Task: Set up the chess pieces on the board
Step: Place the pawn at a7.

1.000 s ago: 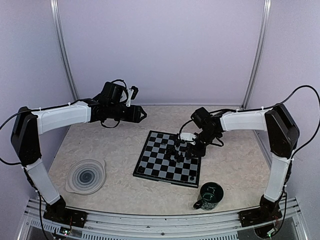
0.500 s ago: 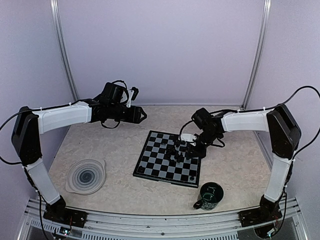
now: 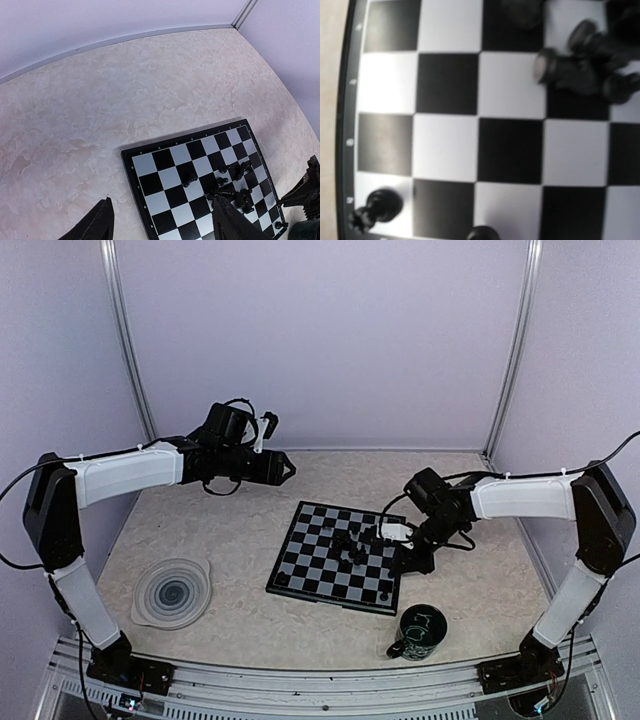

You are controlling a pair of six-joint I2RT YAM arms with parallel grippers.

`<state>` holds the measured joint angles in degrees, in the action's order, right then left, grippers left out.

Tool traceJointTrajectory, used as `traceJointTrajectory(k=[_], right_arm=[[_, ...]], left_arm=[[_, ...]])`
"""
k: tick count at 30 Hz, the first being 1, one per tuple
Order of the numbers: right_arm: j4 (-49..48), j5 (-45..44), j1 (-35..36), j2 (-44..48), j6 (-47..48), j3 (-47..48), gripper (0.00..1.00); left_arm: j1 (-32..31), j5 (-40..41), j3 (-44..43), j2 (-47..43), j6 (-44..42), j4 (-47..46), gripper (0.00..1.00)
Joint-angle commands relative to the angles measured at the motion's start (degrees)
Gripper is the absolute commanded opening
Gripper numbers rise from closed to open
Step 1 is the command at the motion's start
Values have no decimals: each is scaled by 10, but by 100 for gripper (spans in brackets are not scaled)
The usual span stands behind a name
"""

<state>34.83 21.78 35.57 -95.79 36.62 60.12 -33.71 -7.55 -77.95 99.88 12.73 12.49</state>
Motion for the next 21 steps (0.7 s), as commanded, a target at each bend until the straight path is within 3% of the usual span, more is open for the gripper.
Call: traceJointTrajectory(k=[1,21], right_arm=[[4,28,6,5,10,-13,7],[9,24,36,-44,12,3,11]], left_arm=[[-7,-6,-14,5,-6,2,68],[-7,-2,-16,6,-8,8,68]])
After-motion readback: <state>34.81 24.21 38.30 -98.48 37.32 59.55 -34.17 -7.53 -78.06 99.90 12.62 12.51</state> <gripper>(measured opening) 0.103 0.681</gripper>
